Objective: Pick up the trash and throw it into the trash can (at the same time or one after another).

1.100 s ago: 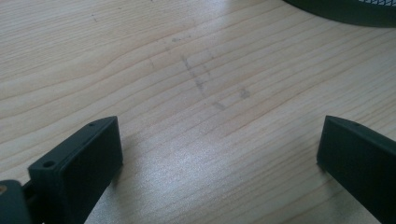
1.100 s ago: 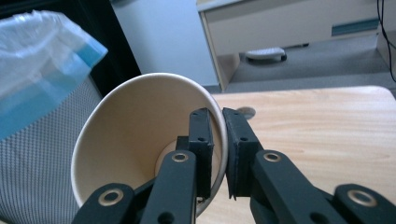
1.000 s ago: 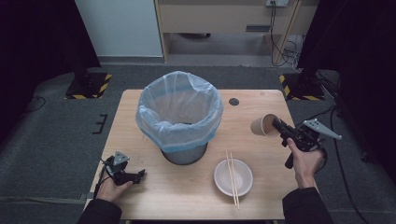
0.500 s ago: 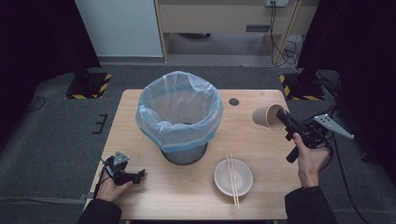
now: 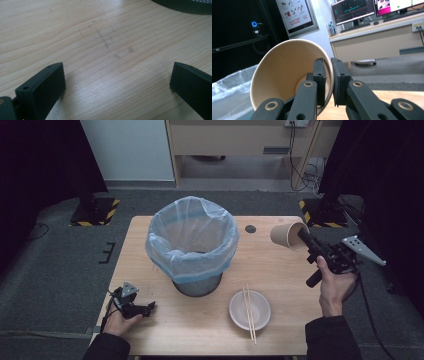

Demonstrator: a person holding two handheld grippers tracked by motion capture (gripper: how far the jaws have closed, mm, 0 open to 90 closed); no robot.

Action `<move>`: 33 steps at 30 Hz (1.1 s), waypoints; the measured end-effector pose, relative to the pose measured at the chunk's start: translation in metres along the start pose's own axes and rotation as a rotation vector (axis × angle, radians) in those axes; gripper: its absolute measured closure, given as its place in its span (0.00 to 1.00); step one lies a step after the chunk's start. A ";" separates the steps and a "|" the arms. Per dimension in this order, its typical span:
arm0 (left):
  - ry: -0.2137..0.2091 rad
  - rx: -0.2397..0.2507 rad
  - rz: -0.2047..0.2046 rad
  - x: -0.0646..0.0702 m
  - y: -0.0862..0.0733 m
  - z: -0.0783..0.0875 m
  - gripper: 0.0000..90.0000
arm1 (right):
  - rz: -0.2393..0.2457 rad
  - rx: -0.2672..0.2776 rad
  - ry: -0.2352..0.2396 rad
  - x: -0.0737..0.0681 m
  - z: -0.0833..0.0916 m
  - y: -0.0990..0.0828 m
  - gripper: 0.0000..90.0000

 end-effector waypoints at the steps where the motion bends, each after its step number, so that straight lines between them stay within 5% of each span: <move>1: 0.000 0.001 0.002 0.000 0.000 0.000 0.00 | 0.005 0.006 0.003 -0.001 -0.001 0.004 0.92; 33: -0.003 0.000 -0.001 0.002 0.001 0.000 0.00 | 0.069 0.091 0.117 -0.051 -0.042 0.065 0.92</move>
Point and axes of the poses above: each handheld gripper's, and its own axes: z roughly backward along the jaws, y roughly out of its top, x roughly to its right, the point moved 10 cm from there along -z, roughly forward along the jaws, and after that the axes turned 15 degrees about y, right-handed, at the moved point
